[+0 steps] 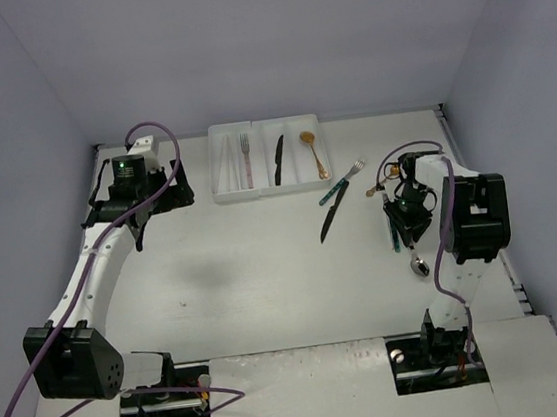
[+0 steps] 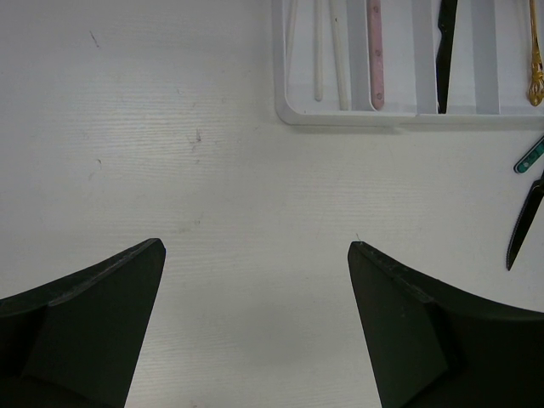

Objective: Sort the eating utensils into containers

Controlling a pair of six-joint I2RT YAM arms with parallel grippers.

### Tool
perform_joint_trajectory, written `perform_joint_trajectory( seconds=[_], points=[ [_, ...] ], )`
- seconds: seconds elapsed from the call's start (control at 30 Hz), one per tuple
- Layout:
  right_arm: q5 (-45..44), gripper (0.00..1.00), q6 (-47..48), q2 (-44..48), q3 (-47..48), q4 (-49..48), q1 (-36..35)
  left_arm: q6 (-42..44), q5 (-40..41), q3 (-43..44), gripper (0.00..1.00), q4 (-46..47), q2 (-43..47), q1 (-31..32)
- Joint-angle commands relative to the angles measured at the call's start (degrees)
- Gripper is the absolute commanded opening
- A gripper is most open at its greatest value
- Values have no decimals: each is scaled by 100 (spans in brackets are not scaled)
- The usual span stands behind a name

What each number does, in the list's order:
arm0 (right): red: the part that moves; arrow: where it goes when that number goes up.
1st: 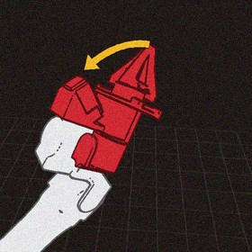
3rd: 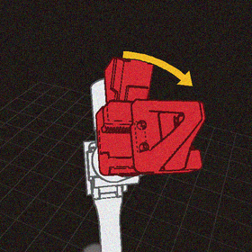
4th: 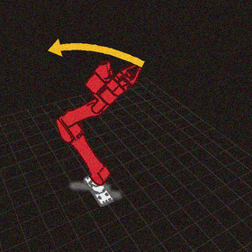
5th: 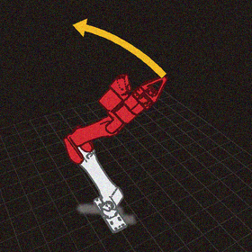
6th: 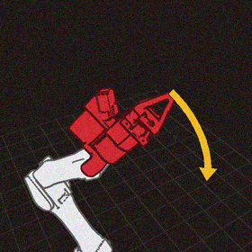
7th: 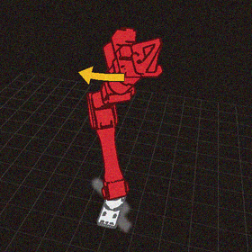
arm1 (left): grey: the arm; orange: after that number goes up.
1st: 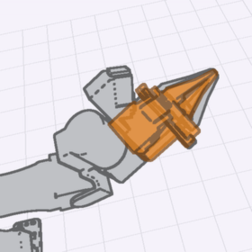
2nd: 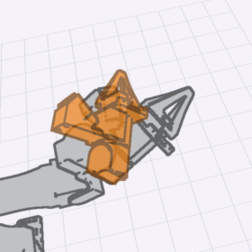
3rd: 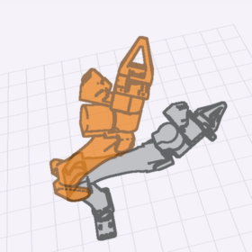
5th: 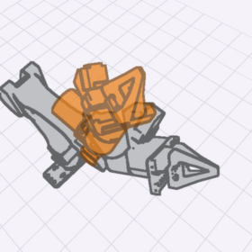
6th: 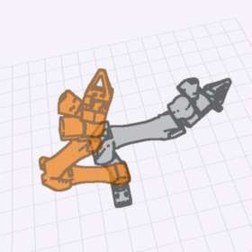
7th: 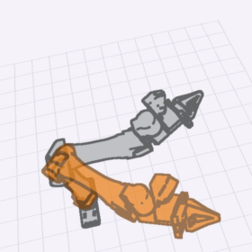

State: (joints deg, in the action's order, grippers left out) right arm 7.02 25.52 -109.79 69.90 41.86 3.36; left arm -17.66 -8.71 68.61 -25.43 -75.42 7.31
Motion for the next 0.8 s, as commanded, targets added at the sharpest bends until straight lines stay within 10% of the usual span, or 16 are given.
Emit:
perform_joint_trajectory(
  seconds=[0.0, 0.27, 0.77],
  points=[
    [98, 28, -81, -306, 24, -46, -10, -1, 10, 302, 88, 210, -16, -59],
    [107, 0, -100, -174, 72, 4, -10, 41, 18, 373, 88, 164, -26, -54],
    [-104, 0, 1070, 1791, 1476, 829, -249, 215, -677, 602, 88, 169, -15, -63]
  ],
)
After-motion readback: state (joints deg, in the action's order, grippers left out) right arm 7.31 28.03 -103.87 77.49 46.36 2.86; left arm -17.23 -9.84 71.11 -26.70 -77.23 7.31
